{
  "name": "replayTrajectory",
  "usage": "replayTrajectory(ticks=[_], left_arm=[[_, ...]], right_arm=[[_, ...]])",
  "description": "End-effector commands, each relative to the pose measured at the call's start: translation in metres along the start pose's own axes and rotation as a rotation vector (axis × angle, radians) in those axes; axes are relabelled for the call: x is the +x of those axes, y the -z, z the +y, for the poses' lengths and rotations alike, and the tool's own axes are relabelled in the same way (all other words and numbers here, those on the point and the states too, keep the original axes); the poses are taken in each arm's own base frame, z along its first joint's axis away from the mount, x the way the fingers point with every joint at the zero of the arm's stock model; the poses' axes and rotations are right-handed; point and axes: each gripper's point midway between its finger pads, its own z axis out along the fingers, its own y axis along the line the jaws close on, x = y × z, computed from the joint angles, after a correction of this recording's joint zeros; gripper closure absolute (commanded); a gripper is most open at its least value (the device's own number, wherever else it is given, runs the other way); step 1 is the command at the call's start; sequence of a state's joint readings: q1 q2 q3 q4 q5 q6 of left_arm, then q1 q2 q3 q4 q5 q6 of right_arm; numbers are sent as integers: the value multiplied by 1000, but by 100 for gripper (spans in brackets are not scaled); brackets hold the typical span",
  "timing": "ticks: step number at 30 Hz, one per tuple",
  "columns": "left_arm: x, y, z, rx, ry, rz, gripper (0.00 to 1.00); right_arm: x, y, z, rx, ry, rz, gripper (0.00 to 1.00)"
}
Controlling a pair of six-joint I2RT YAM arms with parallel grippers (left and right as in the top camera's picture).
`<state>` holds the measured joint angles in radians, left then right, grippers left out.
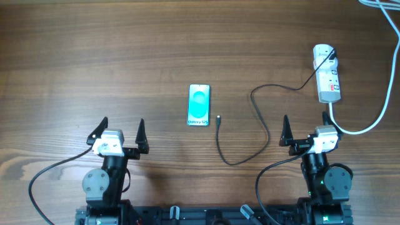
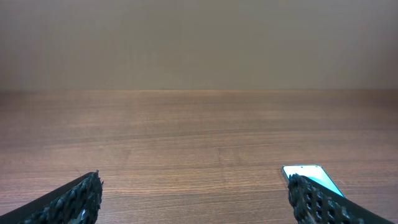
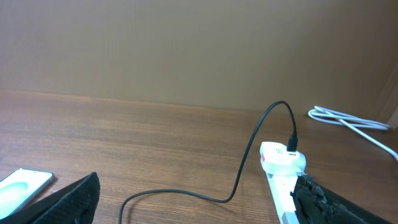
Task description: Plug charger to phone and switch on socket
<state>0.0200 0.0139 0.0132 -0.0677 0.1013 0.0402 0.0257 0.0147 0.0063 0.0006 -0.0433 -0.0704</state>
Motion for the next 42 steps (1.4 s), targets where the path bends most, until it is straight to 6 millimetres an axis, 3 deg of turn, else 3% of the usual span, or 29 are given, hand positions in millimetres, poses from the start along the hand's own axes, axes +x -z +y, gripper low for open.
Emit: replayTrajectory(ticks=[1, 42], left_arm=[[3, 0, 3, -18, 0, 3, 0], [3, 0, 3, -18, 0, 3, 0]], right_arm=[[-2, 0, -1, 8, 9, -8, 0], [-2, 0, -1, 8, 9, -8, 0]])
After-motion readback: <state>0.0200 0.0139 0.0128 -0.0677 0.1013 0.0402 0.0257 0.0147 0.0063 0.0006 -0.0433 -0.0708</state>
